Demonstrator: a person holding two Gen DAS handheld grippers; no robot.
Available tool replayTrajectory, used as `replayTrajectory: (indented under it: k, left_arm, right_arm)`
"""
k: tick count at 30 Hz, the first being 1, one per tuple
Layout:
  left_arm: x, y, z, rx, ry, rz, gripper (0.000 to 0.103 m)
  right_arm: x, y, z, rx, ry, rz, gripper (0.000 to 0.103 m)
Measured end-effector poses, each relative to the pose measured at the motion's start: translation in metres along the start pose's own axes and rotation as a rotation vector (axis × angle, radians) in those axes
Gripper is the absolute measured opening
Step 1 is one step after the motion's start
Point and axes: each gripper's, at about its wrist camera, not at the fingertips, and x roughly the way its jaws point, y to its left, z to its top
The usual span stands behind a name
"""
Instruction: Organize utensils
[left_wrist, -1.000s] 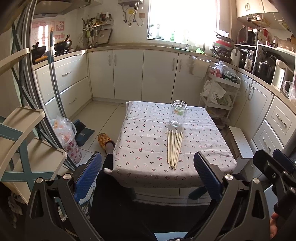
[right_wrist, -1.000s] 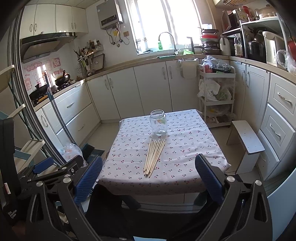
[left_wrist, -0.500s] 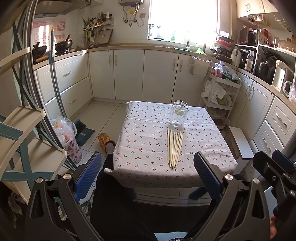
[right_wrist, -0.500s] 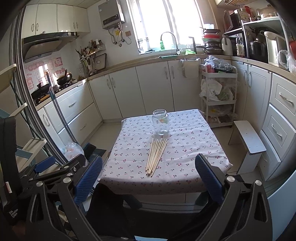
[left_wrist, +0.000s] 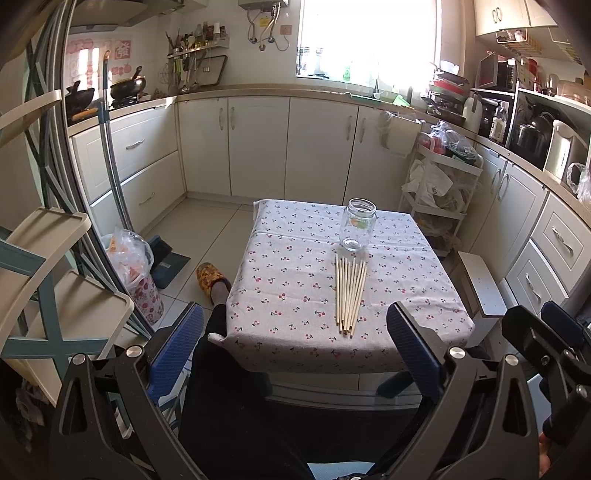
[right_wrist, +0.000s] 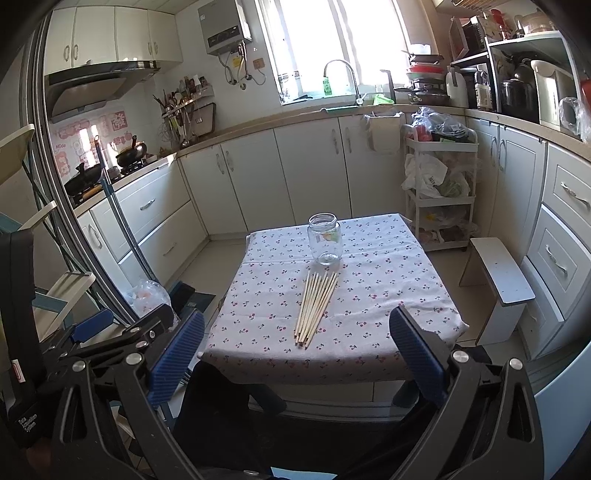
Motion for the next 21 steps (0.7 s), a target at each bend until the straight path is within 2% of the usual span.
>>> replayTrajectory:
  k: [21]
  left_arm:
    - [0.01, 0.004, -0.006, -0.001, 0.021, 0.003, 0.095]
  right_arm:
    - [0.005, 0.004, -0.001, -0.002, 0.002, 0.015, 0.096]
